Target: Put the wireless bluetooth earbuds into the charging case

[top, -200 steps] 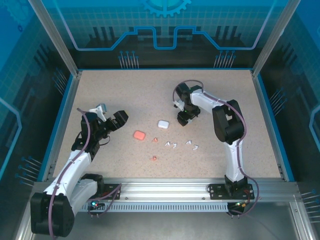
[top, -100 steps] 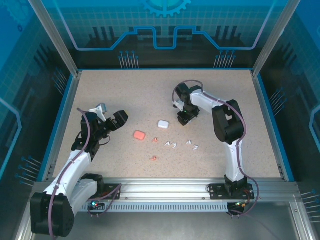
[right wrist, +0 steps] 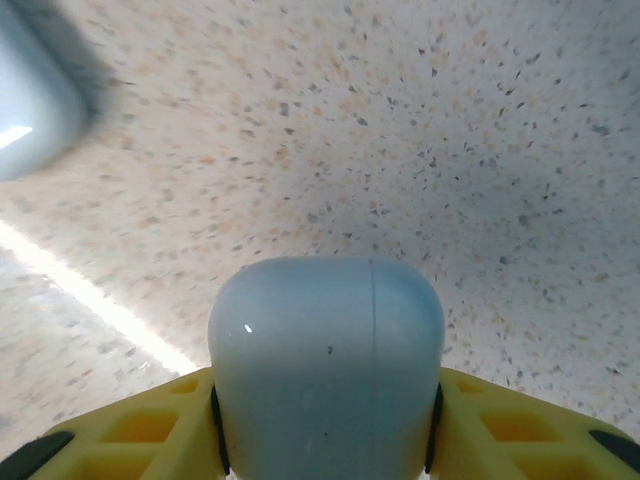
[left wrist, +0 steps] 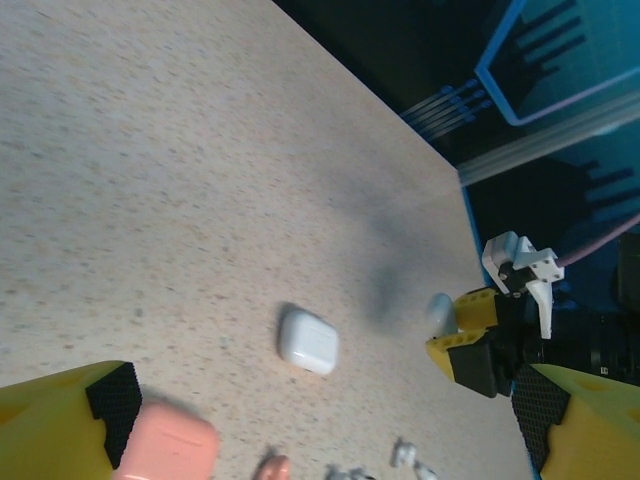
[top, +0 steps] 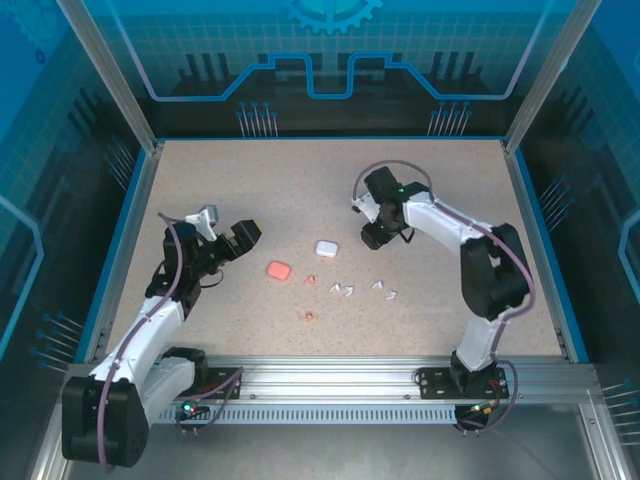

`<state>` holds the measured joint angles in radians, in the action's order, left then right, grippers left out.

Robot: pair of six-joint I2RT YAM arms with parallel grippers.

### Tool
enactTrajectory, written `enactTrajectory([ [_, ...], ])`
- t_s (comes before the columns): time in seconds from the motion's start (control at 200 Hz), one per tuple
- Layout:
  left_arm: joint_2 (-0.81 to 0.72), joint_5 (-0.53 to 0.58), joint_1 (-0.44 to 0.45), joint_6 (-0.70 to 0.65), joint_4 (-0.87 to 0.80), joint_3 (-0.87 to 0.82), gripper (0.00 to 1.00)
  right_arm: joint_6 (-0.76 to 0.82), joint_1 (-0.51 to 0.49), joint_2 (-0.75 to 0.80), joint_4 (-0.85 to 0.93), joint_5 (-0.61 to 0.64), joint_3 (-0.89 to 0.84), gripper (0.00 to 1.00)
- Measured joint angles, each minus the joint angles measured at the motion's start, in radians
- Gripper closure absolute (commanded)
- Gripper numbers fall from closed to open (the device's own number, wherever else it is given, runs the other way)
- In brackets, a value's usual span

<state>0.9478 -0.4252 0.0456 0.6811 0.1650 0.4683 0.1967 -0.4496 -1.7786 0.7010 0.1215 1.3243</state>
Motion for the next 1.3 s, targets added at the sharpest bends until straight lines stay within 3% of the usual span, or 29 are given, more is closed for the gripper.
enactTrajectory([
  [0.36,0.229,-0.238,0.185,0.134,0.250,0.121,0.08,0.055,-0.060,0.463,-0.263,-0.080,-0.360,0.53],
  [0.645,0.355,-0.346,0.359,0.158,0.346,0.237,0.12,0.147,-0.107,0.691,-0.357,-0.127,-0.435,0.53],
  [0.85,0.407,-0.369,0.442,0.119,0.306,0.318,0.14,0.179,-0.123,0.742,-0.371,-0.153,-0.449,0.53],
  [1.066,0.438,-0.325,0.525,-0.021,0.096,0.456,0.18,0.201,-0.153,0.742,-0.371,-0.153,-0.449,0.53],
  [1.301,0.478,-0.278,0.555,-0.099,-0.016,0.520,0.26,0.206,-0.167,0.740,-0.369,-0.153,-0.447,0.53],
])
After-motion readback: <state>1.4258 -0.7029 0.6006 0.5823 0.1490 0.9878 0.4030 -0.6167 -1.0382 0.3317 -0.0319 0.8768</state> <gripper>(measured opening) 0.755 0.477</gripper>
